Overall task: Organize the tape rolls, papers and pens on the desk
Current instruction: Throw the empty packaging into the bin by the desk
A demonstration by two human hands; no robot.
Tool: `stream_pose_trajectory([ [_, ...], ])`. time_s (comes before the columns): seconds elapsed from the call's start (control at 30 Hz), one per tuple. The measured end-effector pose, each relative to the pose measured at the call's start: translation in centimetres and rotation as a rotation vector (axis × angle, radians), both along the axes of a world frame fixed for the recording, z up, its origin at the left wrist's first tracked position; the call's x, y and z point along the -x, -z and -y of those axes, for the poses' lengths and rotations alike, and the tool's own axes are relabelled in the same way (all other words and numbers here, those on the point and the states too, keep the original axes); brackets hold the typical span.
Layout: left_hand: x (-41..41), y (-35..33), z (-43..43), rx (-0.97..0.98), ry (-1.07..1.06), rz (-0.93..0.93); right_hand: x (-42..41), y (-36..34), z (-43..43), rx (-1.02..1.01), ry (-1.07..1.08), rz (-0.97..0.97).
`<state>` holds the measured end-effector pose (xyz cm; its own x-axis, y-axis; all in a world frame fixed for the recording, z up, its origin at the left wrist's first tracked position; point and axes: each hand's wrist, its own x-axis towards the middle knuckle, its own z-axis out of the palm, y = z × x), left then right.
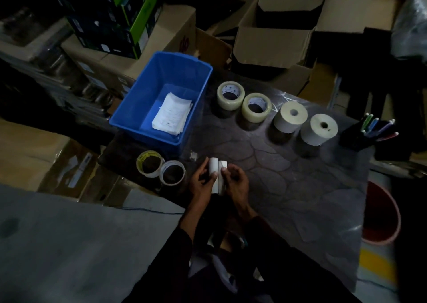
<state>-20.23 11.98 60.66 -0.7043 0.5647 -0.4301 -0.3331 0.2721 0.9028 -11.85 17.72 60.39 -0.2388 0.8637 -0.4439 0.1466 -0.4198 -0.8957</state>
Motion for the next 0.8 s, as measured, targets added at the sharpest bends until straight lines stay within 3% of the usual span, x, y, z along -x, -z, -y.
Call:
stream_pose_trajectory([
  [0.43, -10.0, -9.1, -13.0, -0.345, 0.309, 0.102, -10.8, -10.4, -10.4, -0.063, 0.441, -0.407],
  [0.8, -25.6, -8.3, -20.4, -0.277, 0.605, 0.045, -27.7, -8.6, -15.4, -0.122, 0.708, -0.287],
])
